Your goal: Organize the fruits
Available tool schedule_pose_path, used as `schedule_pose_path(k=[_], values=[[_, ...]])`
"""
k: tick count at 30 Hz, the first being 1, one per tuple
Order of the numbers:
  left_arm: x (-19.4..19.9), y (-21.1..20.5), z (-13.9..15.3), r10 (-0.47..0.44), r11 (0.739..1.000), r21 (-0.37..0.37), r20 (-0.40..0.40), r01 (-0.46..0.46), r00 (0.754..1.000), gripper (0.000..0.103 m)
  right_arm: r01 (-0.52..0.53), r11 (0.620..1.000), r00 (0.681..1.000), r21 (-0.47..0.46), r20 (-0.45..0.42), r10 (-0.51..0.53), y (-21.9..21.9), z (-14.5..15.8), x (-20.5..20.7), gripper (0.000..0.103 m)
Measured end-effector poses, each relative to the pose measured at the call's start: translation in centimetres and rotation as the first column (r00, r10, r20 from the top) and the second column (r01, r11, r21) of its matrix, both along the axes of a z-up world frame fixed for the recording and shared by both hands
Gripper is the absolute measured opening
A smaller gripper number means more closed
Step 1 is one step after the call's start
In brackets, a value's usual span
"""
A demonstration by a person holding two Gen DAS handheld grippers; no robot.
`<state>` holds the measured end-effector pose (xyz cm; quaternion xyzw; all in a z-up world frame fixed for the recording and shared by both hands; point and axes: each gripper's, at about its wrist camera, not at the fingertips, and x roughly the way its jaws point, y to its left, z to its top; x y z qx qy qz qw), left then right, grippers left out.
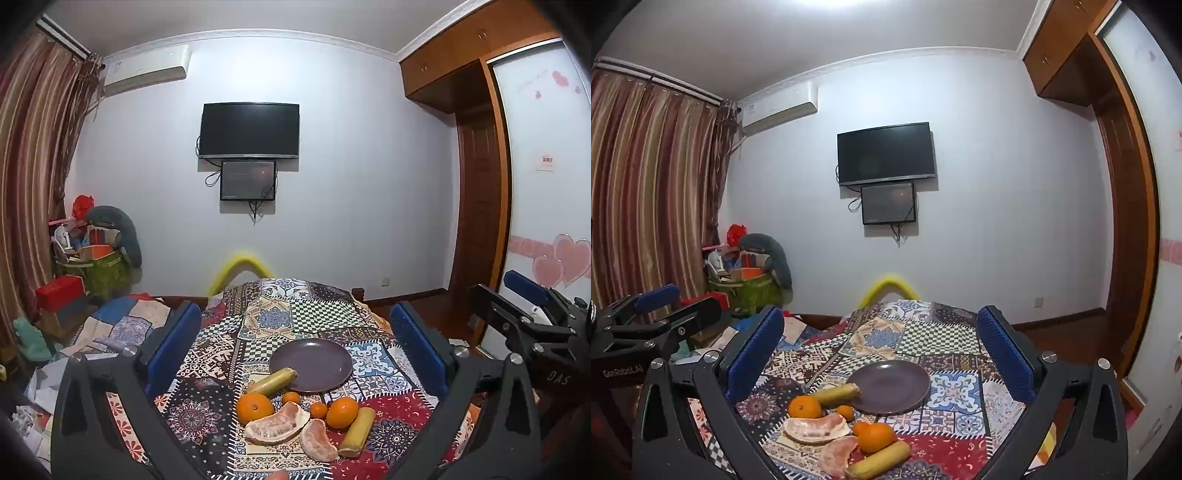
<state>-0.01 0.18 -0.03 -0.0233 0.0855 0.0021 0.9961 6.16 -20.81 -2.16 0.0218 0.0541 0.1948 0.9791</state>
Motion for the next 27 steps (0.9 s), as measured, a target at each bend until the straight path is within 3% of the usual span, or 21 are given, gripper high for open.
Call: schedule_pose_path(k=[27], values=[[0.2,-0.2,-0.3,0.009,1.0,0.017,-0.004,-0.009,1.0,0.103,-0.001,1.0,1.0,-0.001,-0.012,0.001,0.0,-0.4,0.1,0.103]])
